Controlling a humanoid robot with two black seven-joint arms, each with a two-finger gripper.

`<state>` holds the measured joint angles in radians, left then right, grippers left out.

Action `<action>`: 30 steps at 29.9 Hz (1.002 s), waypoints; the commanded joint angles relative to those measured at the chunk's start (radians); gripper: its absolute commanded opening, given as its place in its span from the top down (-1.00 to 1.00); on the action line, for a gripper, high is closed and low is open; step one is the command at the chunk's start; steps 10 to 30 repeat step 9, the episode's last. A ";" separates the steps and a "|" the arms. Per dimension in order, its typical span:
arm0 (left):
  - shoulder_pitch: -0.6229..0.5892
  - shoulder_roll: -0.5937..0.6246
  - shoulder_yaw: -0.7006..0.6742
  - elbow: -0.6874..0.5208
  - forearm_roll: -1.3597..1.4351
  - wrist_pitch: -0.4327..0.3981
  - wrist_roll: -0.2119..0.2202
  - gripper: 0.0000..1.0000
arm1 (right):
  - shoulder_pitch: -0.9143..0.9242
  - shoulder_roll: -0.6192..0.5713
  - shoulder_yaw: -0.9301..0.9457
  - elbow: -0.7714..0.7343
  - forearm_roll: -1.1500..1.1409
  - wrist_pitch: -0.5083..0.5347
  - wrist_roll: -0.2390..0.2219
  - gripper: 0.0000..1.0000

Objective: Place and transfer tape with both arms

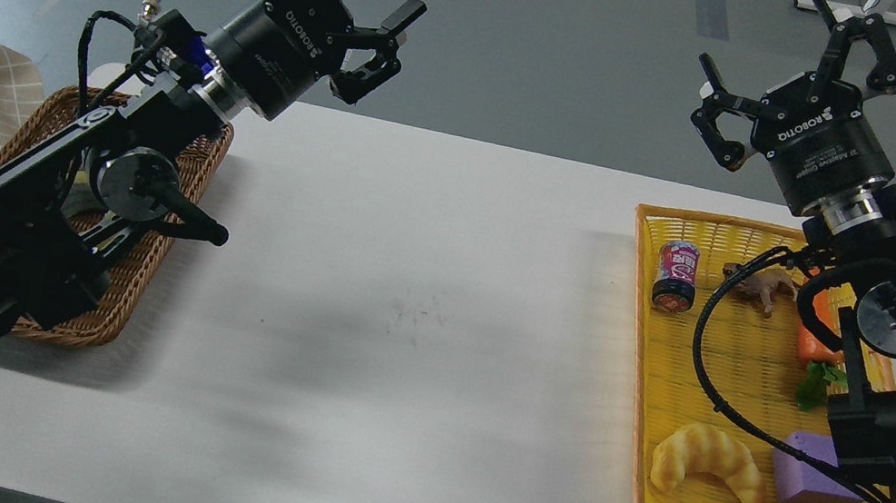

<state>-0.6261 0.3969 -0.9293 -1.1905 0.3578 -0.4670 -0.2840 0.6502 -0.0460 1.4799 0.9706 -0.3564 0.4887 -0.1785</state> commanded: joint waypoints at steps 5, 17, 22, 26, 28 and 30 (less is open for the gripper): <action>0.006 -0.024 -0.051 0.009 -0.003 -0.022 0.002 -0.96 | 0.000 0.046 0.003 -0.006 0.000 0.000 0.001 -1.00; 0.006 -0.067 -0.089 0.045 -0.005 -0.022 0.003 -0.96 | -0.001 0.046 0.002 -0.006 0.002 0.000 0.005 -1.00; 0.006 -0.067 -0.089 0.045 -0.005 -0.022 0.003 -0.96 | -0.001 0.046 0.002 -0.006 0.002 0.000 0.005 -1.00; 0.006 -0.067 -0.089 0.045 -0.005 -0.022 0.003 -0.96 | -0.001 0.046 0.002 -0.006 0.002 0.000 0.005 -1.00; 0.006 -0.067 -0.089 0.045 -0.005 -0.022 0.003 -0.96 | -0.001 0.046 0.002 -0.006 0.002 0.000 0.005 -1.00; 0.006 -0.067 -0.089 0.045 -0.005 -0.022 0.003 -0.96 | -0.001 0.046 0.002 -0.006 0.002 0.000 0.005 -1.00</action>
